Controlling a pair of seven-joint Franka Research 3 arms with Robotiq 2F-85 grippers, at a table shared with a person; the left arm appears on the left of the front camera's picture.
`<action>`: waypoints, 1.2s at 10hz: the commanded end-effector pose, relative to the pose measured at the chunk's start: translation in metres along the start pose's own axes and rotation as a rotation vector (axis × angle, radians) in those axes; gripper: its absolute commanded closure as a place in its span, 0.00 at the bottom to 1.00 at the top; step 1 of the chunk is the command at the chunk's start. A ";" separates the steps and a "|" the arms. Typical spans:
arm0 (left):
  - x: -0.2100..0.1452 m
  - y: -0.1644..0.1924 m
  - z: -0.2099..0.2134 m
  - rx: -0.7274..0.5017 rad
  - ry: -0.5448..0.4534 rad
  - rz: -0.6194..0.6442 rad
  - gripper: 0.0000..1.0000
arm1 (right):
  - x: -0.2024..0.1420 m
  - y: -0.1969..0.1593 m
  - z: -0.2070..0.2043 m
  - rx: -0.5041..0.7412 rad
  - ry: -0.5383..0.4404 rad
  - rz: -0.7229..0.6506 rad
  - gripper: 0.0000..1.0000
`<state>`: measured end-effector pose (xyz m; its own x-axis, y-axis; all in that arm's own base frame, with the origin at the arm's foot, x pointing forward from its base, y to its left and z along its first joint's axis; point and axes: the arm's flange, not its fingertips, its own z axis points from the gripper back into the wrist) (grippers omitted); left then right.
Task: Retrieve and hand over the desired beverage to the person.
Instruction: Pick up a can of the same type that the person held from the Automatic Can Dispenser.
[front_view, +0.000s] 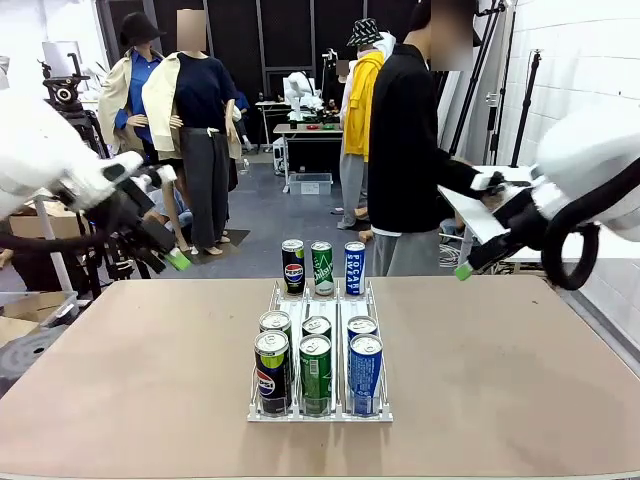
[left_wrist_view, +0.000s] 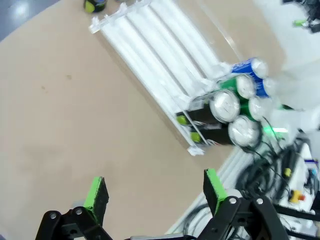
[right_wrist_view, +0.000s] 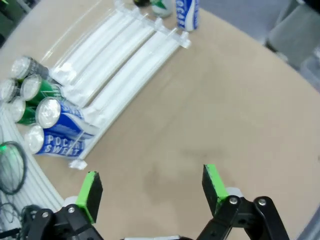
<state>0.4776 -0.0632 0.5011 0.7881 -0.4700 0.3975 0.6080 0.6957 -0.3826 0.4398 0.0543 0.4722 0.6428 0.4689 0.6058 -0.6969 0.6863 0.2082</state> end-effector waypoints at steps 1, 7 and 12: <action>0.000 0.034 0.021 -0.135 -0.058 0.044 0.00 | -0.020 -0.034 0.013 0.200 -0.094 -0.086 0.00; -0.074 0.090 0.089 -0.382 -0.416 0.144 0.00 | -0.138 -0.086 0.069 0.482 -0.603 -0.278 0.00; -0.120 0.115 0.065 -0.427 -0.568 0.079 0.00 | -0.148 -0.088 0.083 0.517 -0.638 -0.393 0.00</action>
<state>0.4468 0.1130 0.4733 0.7561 -0.0003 0.6545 0.5975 0.4083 -0.6901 0.3766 -0.1256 0.4211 0.6632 -0.2191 0.7157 -0.6347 0.3421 0.6929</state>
